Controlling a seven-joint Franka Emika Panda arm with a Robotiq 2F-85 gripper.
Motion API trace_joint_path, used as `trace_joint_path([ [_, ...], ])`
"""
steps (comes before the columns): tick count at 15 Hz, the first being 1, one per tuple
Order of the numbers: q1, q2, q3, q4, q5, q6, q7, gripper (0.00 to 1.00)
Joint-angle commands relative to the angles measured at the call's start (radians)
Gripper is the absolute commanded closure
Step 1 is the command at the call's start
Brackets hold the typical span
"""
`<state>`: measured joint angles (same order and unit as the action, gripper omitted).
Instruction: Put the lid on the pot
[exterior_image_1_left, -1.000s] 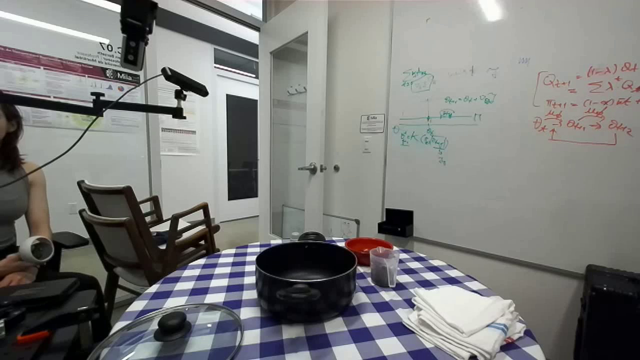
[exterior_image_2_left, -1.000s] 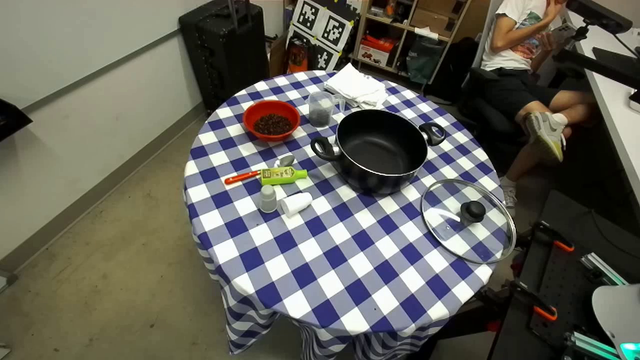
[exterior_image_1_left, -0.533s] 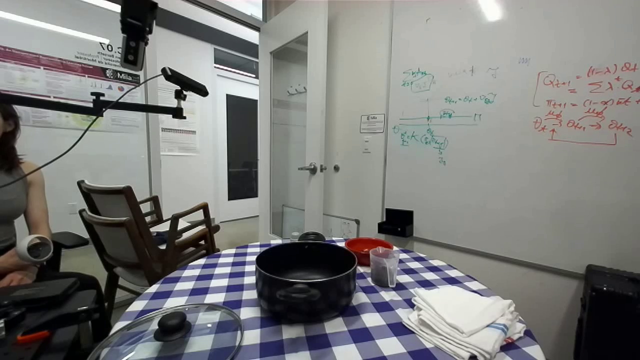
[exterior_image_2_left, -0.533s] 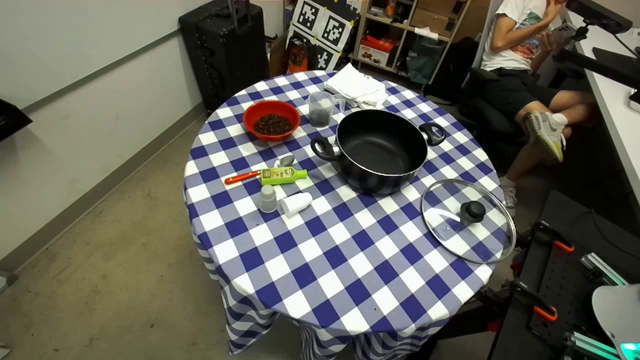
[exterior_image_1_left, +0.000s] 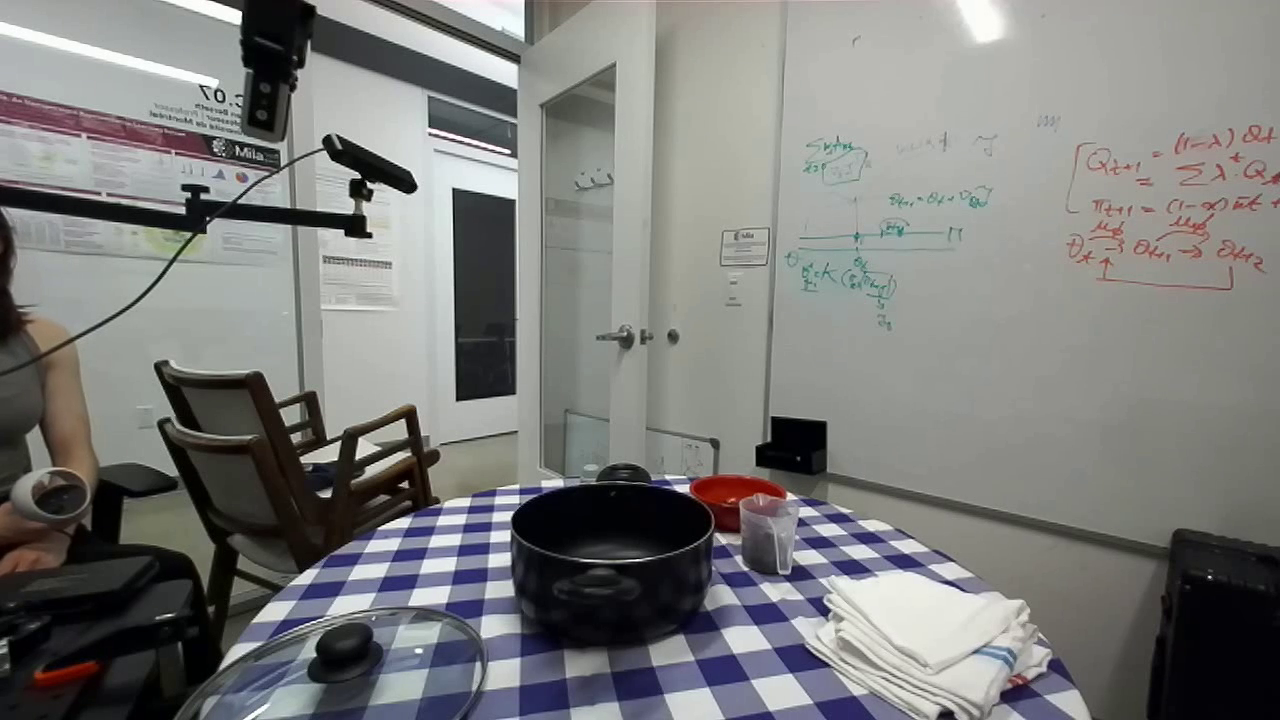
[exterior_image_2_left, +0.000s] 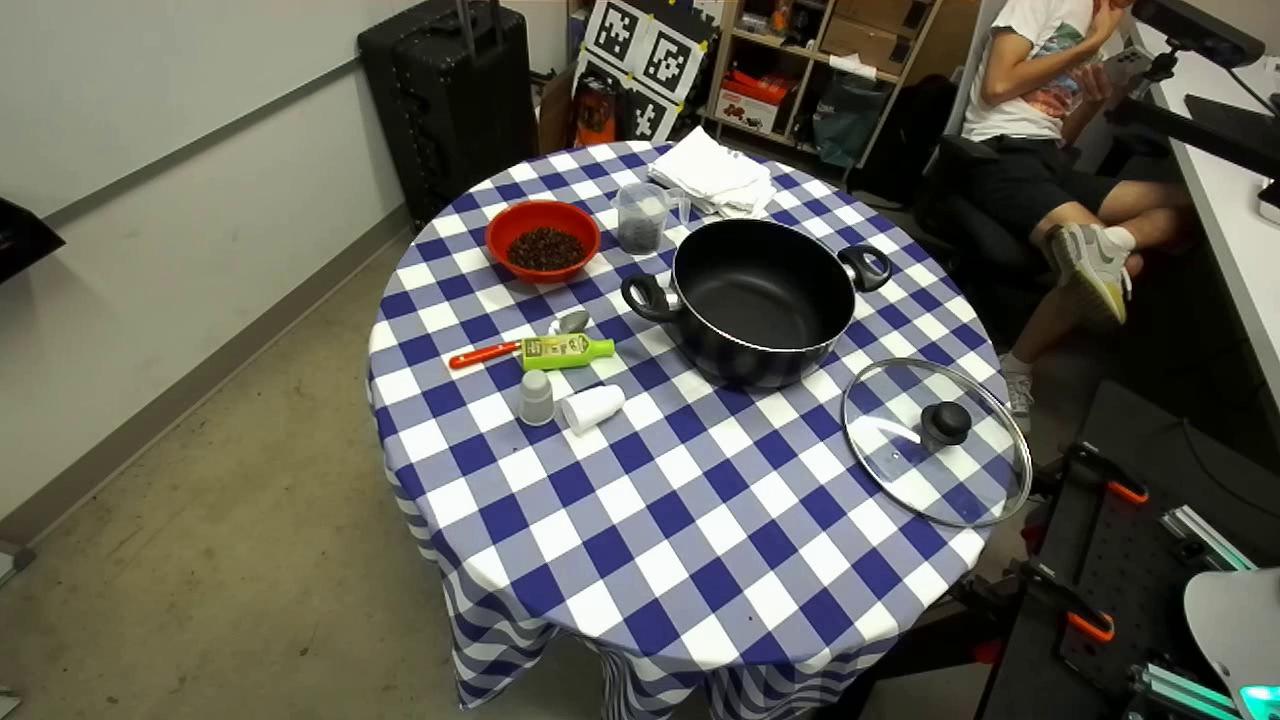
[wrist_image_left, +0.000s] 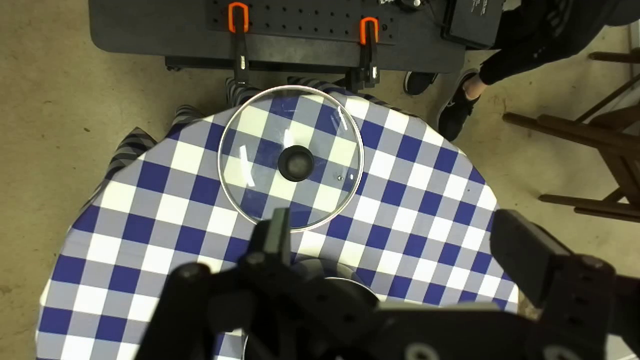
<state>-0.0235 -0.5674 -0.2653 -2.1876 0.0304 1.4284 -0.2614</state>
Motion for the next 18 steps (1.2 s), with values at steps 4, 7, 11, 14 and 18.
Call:
trace_joint_path([
  [4,-0.028,0.006,0.02,0.003,0.009,-0.003,-0.012,0.0],
  [7,-0.028,0.006,0.02,0.003,0.009,-0.003,-0.012,0.0],
  [11,-0.028,0.006,0.02,0.003,0.009,-0.003,-0.012,0.0],
  [14,-0.028,0.006,0.02,0.003,0.009,-0.003,-0.012,0.0],
  [18,-0.063,0.031,0.024,0.01,0.001,0.004,0.035,0.0],
])
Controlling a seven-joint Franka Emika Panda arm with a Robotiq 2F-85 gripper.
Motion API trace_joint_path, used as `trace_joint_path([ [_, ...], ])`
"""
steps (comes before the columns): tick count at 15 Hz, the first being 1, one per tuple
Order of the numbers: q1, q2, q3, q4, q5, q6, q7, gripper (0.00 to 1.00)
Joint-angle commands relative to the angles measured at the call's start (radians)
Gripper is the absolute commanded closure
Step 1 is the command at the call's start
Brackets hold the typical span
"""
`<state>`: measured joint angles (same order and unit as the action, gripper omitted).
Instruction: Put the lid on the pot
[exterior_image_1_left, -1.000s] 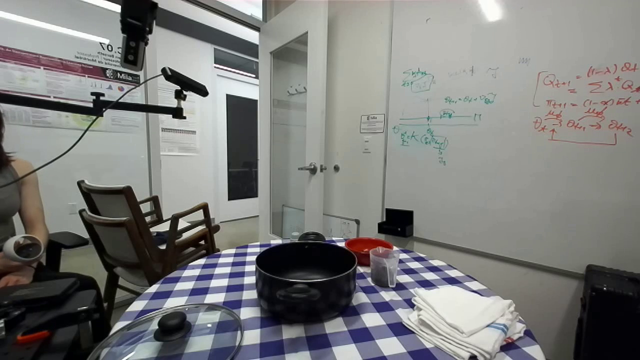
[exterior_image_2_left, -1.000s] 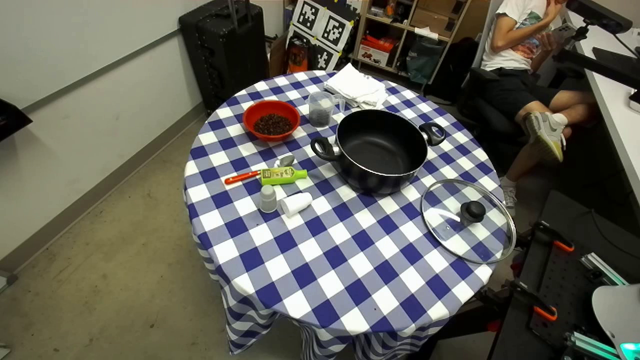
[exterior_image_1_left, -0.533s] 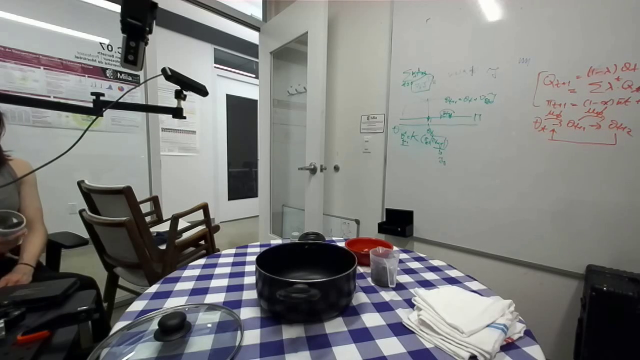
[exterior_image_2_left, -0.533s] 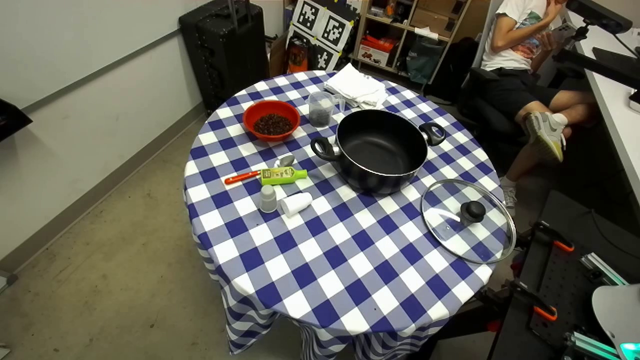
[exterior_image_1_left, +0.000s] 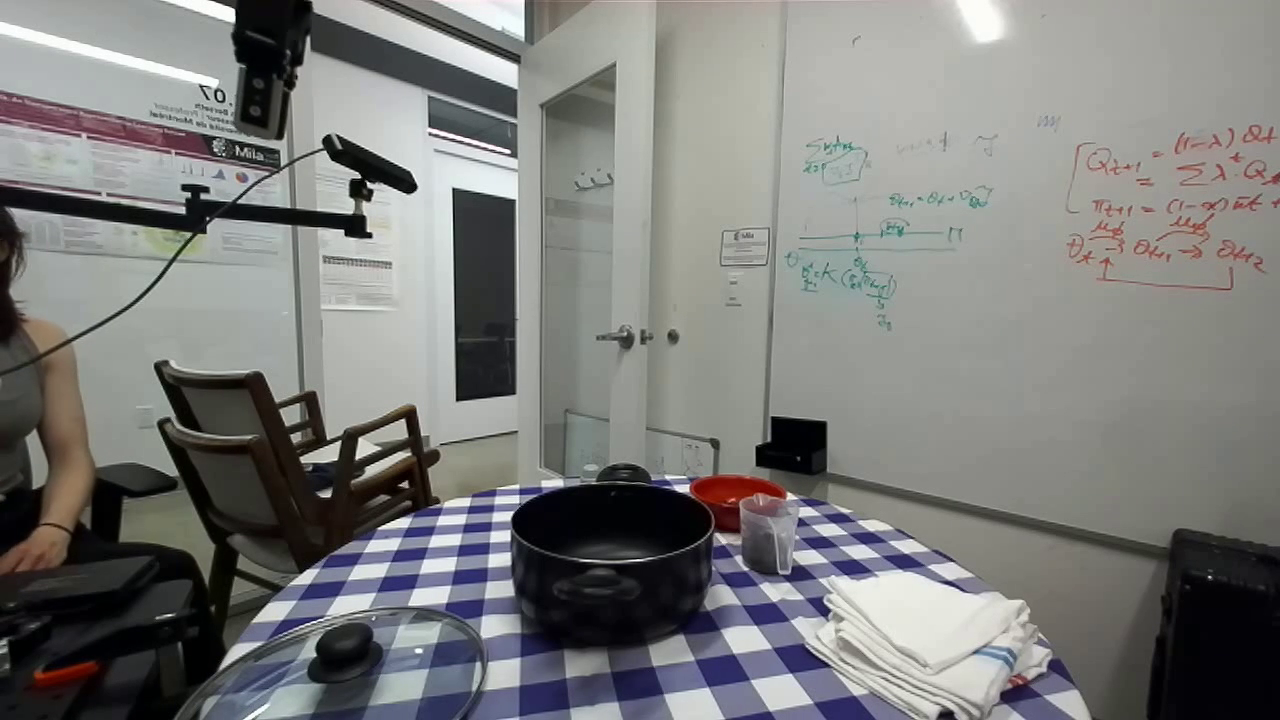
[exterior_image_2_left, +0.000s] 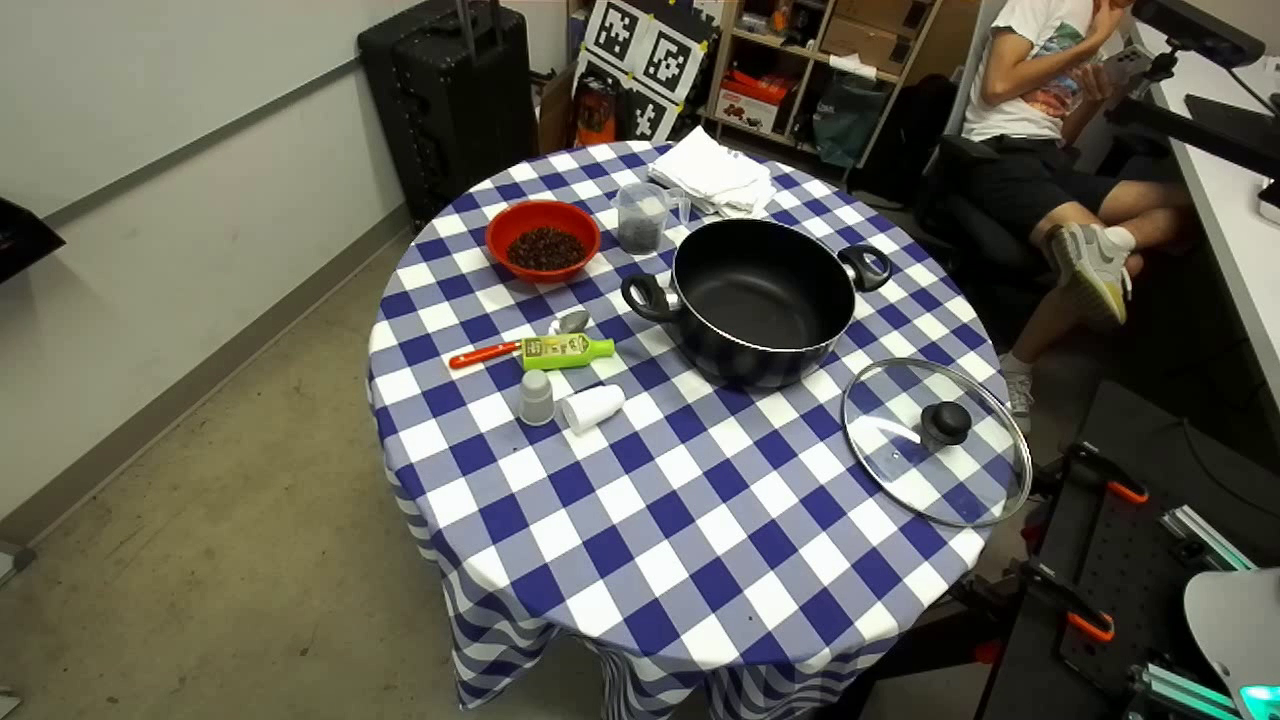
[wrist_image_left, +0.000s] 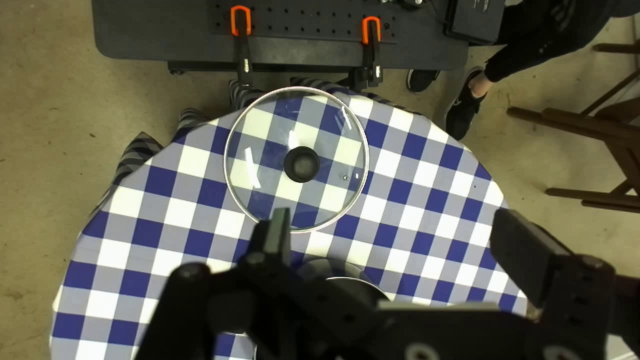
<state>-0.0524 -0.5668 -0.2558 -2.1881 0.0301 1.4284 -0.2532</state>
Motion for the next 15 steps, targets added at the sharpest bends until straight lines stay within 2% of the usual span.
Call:
trace_joint_path([
  [1,-0.041,0.041,0.017,0.007,0.002,0.011,0.038,0.0],
  [3,-0.053,0.069,0.028,-0.025,0.021,0.071,0.087,0.0],
  [8,-0.089,0.167,0.119,-0.16,-0.002,0.414,0.377,0.0],
  [15,-0.103,0.279,0.191,-0.27,-0.003,0.569,0.714,0.0],
])
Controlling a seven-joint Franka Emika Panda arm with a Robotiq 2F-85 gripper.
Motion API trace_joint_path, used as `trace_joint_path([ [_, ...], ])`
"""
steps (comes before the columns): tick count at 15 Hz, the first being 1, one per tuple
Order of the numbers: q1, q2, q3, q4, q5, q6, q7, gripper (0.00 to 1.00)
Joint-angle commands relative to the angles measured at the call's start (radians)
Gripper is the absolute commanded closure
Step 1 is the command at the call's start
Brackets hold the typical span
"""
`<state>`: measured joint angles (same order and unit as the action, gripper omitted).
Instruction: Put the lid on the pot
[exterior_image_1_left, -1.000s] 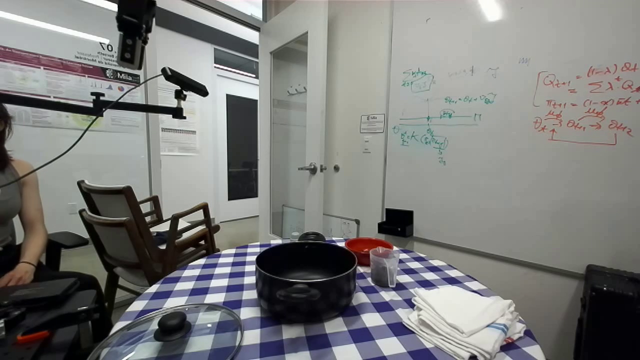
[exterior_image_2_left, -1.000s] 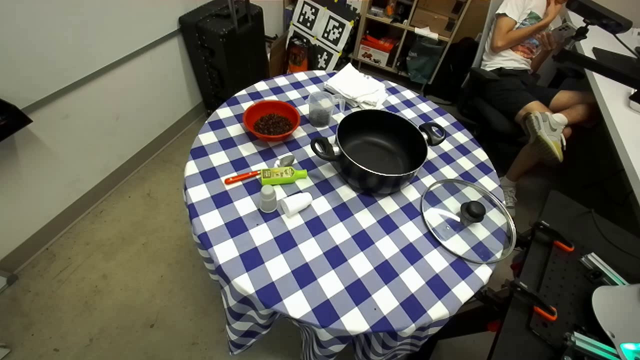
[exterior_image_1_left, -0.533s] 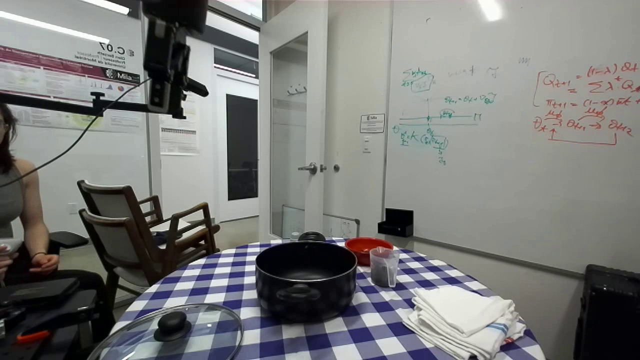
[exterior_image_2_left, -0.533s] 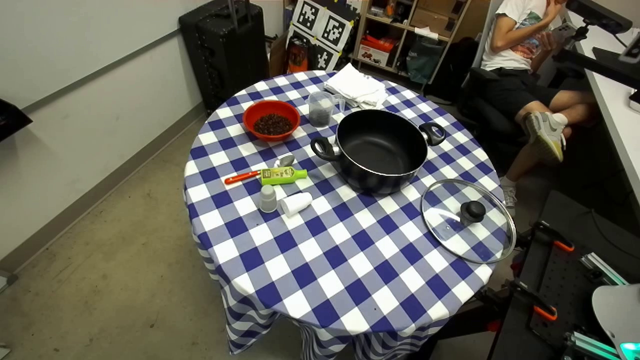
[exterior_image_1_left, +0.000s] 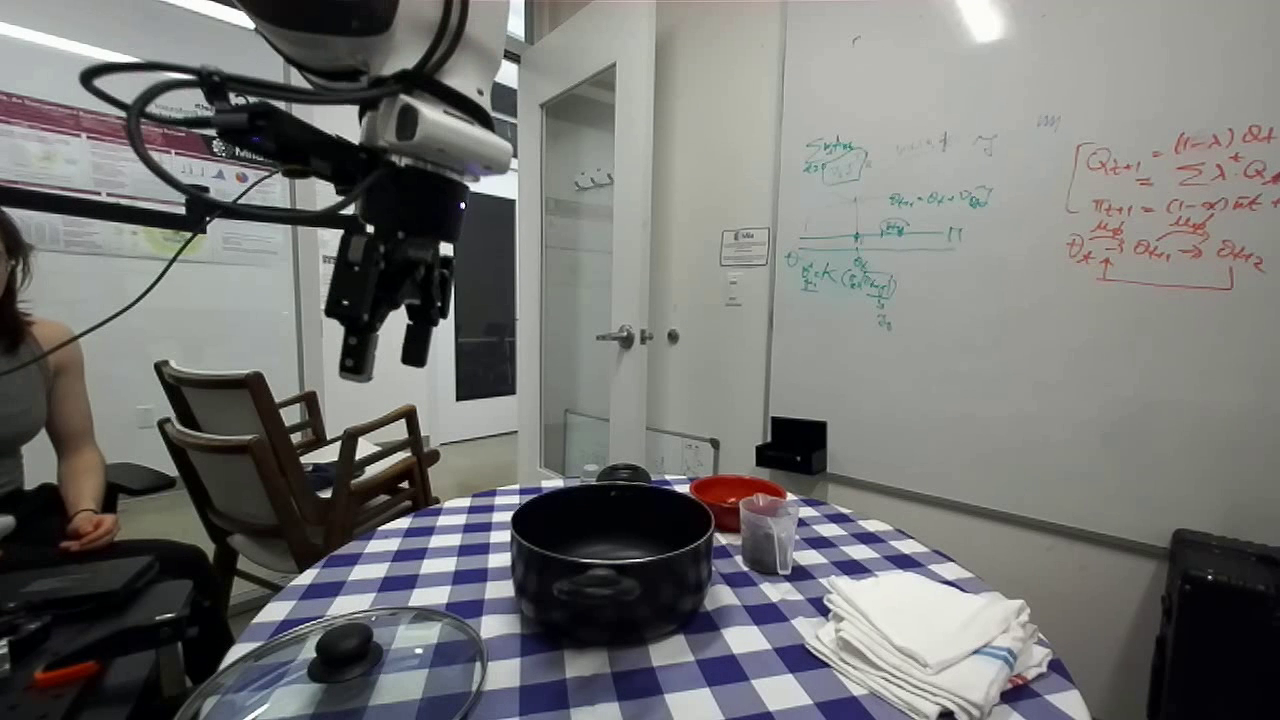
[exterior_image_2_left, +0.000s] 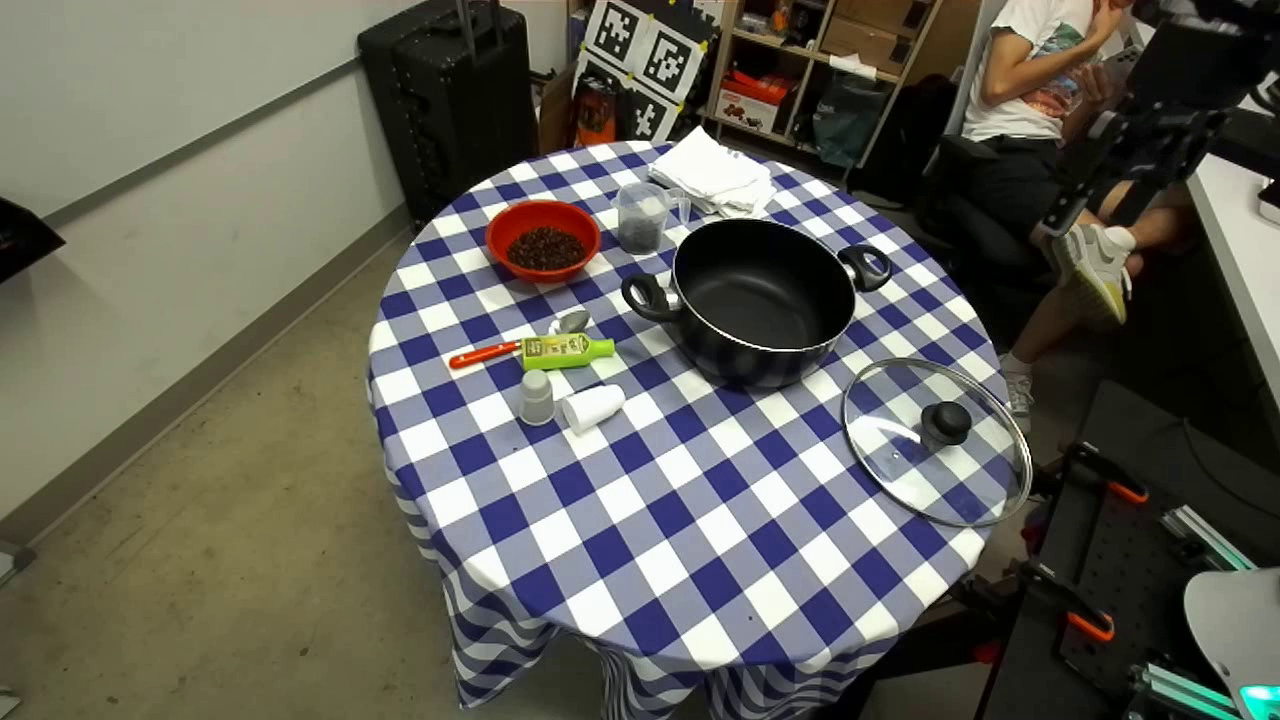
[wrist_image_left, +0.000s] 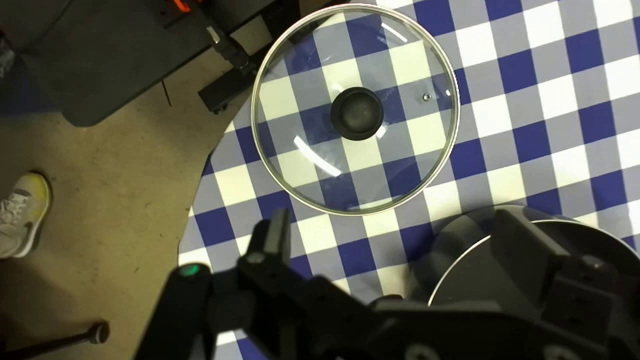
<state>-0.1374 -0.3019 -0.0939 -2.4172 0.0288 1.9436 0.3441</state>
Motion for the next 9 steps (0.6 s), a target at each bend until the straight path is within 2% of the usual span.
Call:
trace_joint_path([
  [1,-0.018,0.018,0.035,-0.061,-0.004,0.076,0.153,0.0],
  [6,-0.014,0.072,0.039,-0.111,0.041,0.145,0.279,0.0],
  [9,0.0,0.056,0.037,-0.154,0.069,0.181,0.259,0.0],
])
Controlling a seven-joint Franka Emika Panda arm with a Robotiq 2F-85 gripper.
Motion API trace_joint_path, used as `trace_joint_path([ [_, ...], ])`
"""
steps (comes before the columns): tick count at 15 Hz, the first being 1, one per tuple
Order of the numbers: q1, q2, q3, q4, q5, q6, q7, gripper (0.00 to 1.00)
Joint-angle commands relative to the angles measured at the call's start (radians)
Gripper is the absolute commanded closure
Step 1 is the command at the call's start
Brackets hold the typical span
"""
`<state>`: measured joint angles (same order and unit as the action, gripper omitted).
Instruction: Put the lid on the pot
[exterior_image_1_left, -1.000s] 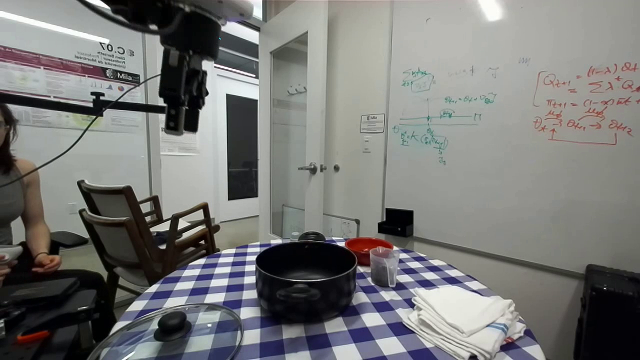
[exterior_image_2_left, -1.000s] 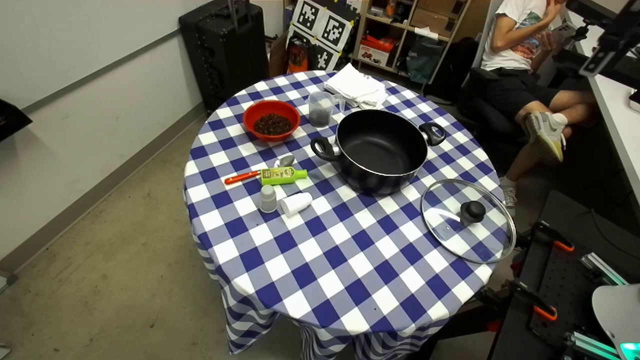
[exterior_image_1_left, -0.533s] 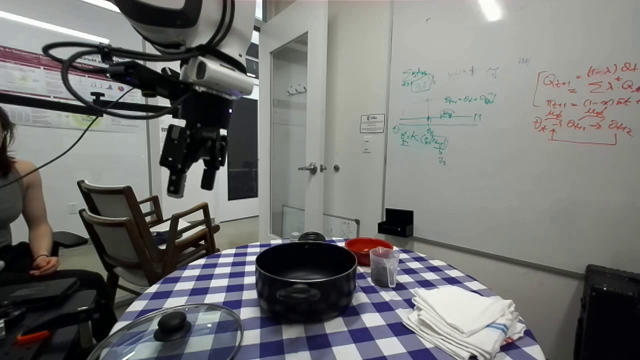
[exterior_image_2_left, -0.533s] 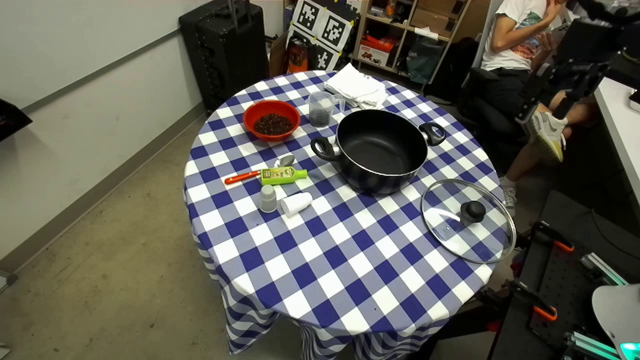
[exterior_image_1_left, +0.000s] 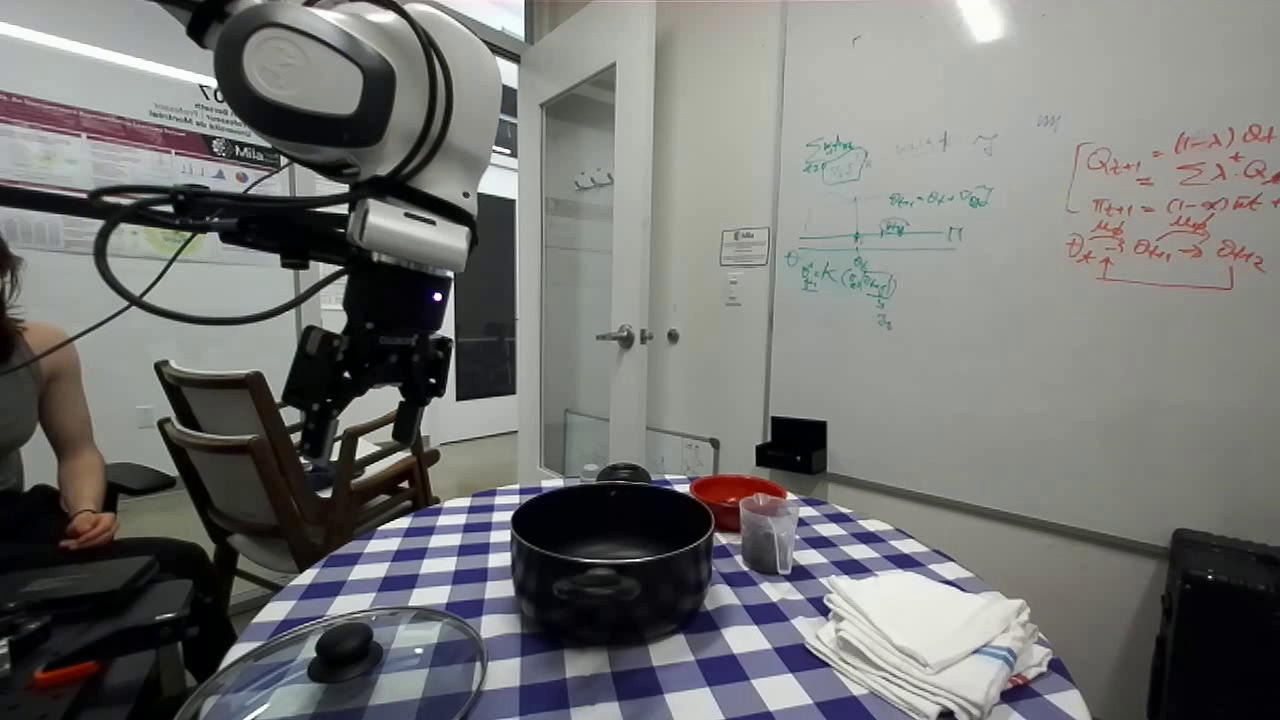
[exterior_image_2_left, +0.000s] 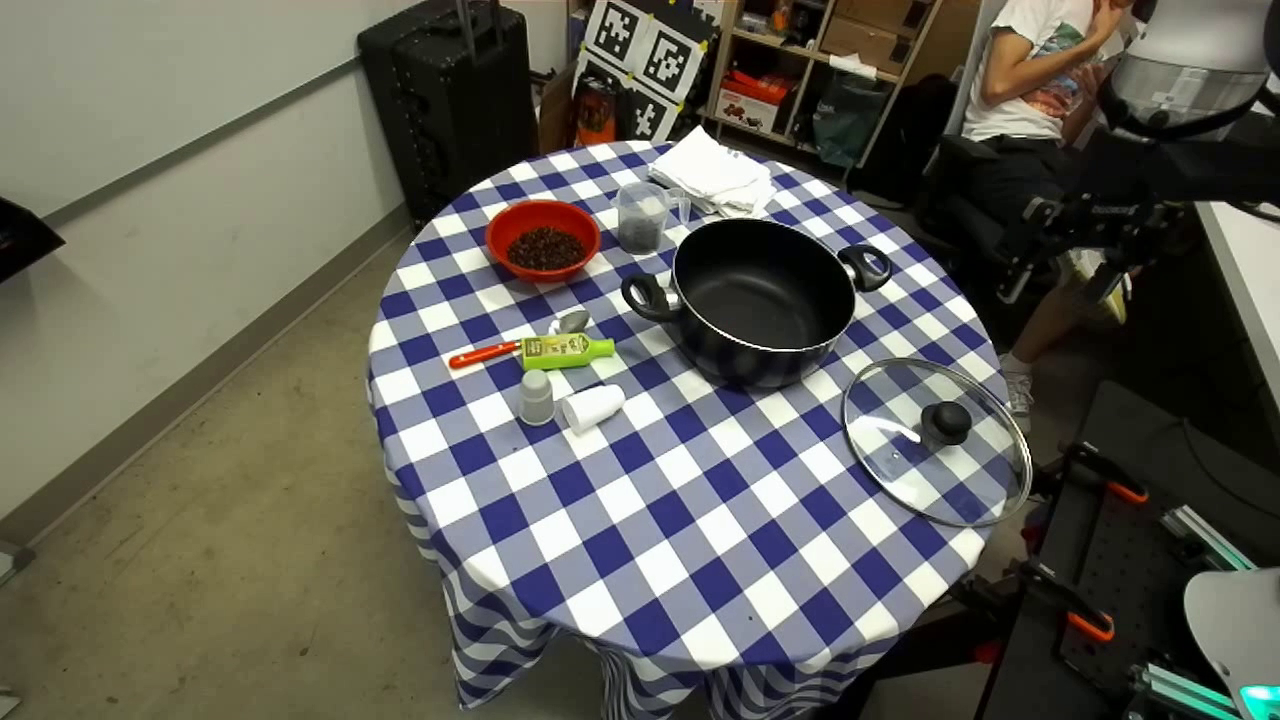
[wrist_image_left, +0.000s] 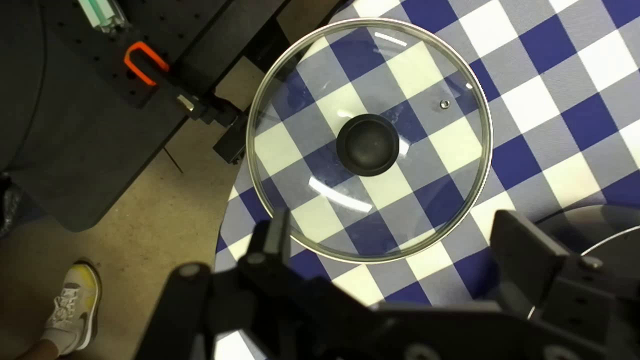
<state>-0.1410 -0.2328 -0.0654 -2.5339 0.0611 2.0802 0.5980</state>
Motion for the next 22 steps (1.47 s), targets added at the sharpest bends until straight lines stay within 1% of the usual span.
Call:
trace_joint_path([
  [1,0.005,-0.01,0.011,-0.05,0.04,0.052,0.008,0.0],
  [6,0.02,-0.004,0.032,-0.123,0.077,0.074,0.01,0.0],
  [10,0.036,-0.009,0.036,-0.156,0.144,0.085,-0.013,0.0],
  [16,0.031,-0.01,0.051,-0.208,0.13,0.152,0.03,0.0],
  [19,0.029,0.011,0.047,-0.222,0.138,0.196,0.036,0.0],
  [20,0.031,0.034,0.048,-0.207,0.136,0.202,0.037,0.0],
  [22,0.034,0.052,0.051,-0.213,0.134,0.22,0.042,0.0],
])
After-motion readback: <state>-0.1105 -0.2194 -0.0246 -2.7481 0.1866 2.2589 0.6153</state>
